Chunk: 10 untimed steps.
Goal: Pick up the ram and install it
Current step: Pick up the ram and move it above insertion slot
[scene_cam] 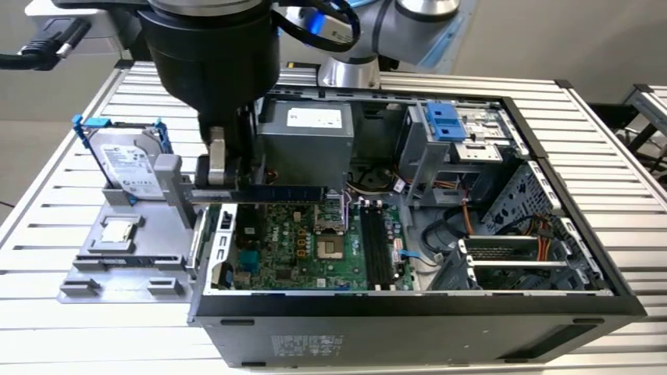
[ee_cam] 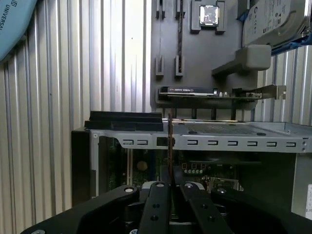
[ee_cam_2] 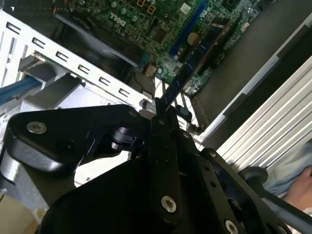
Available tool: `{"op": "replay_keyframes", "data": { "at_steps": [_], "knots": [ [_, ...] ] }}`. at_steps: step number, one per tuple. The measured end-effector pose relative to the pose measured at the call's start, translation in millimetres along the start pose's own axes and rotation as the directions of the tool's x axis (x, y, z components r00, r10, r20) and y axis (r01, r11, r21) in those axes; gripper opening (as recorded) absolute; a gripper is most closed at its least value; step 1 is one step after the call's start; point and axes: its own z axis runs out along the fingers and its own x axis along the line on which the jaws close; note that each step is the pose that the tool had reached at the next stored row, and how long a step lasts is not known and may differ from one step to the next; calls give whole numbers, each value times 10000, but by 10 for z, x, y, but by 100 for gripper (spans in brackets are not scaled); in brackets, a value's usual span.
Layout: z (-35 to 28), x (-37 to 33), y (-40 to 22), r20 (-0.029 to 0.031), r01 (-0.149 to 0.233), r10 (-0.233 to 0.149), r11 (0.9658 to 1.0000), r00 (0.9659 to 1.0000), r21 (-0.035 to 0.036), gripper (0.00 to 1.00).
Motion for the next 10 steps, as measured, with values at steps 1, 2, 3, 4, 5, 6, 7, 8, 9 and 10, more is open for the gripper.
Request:
{"op": "replay_keyframes", "data": {
  "at_steps": [1, 2, 3, 4, 5, 6, 7, 8, 9, 10],
  "knots": [
    [0, 0, -30, 0, 2, -2, 10000, 10000, 0, 0],
    [0, 0, -61, 0, 4, -4, 10000, 10000, 0, 0],
    [-1, 0, -92, 0, 5, -5, 10000, 10000, 0, 0],
    [-1, 0, -124, 0, 6, -6, 10000, 10000, 0, 0],
    [-1, 0, -156, 1, 8, -8, 10000, 10000, 0, 0],
    [-2, 0, -187, 0, 9, -9, 10000, 10000, 0, 0],
    [-3, 1, -216, 0, 11, -11, 10000, 10000, -1, 0],
    [-3, 1, -247, 0, 12, -12, 10000, 10000, 0, 0],
    [-3, 0, -279, 0, 13, -13, 10000, 10000, -1, 0],
    [-4, 1, -311, 0, 14, -14, 10000, 10000, 0, 0]
  ]
}}
